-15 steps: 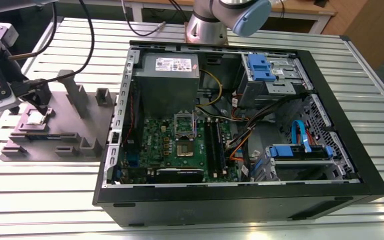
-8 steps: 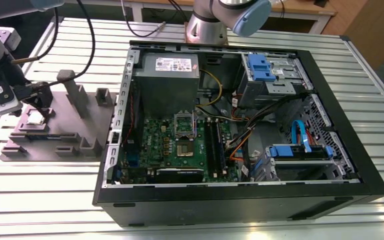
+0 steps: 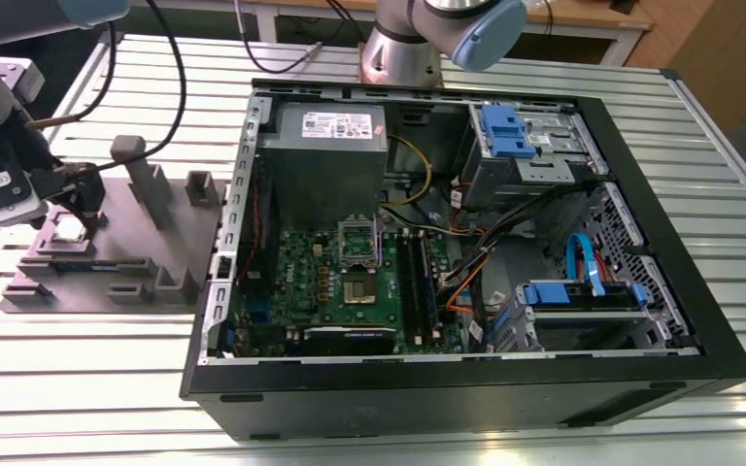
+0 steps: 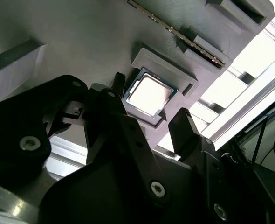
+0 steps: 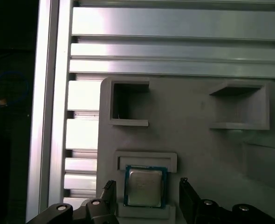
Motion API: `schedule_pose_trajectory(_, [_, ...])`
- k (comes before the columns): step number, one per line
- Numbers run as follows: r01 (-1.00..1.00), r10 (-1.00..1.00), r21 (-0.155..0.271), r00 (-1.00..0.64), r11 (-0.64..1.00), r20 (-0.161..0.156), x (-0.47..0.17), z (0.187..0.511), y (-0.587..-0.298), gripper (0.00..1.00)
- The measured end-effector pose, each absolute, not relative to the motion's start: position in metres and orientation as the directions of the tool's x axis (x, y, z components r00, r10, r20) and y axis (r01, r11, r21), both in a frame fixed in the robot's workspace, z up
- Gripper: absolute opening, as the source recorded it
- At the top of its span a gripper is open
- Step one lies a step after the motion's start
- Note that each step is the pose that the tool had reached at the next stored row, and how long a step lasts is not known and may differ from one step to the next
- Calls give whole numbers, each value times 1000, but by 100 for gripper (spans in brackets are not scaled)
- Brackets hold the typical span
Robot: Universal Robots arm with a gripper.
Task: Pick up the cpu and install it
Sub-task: 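Pick up the cpu and move it towards the insertion slot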
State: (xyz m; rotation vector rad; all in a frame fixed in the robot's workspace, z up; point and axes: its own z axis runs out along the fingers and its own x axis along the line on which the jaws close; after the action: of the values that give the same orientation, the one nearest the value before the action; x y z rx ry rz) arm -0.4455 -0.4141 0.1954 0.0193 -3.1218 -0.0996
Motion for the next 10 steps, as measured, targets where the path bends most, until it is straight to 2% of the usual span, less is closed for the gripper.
schedule_pose_trajectory(10, [-9, -10, 55, -1000, 998, 18, -448, 183, -413, 65])
